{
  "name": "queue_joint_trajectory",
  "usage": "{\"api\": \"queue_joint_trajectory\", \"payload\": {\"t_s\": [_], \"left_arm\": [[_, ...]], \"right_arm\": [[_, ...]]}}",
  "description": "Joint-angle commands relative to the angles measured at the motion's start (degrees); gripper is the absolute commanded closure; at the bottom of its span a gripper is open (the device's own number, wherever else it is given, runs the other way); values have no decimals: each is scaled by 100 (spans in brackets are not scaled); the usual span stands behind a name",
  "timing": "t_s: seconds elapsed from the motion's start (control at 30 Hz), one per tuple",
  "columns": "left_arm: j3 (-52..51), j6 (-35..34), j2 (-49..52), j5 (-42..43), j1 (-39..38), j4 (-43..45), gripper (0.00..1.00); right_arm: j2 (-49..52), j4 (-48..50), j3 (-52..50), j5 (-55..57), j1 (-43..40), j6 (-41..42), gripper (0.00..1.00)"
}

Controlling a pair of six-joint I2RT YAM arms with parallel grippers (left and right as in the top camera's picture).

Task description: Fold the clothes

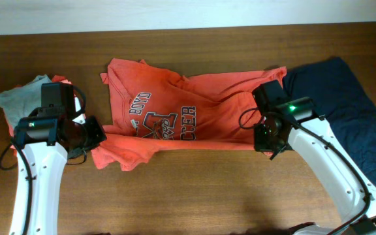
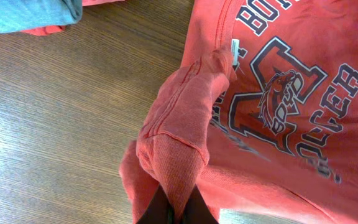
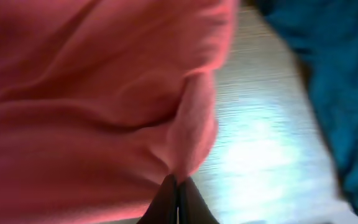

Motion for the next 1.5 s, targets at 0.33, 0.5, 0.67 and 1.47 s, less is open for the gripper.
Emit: {"api": "queue_joint_trajectory", "payload": {"t_s": [0.33,0.5,0.67,1.47], "left_arm": [[33,94,-35,-103,24,79,99],[33,94,-35,-103,24,79,99],[33,92,-35,-199,24,83,99],[33,92,-35,-376,24,168,99]], "right_arm": [[-48,1196,286,1366,-352,-1005,96],[-48,1836,286,-654,66,-2590,96],[72,1469,286,-1274,621,-3121,95],[435,957,-131,260,442,-367,45]]}}
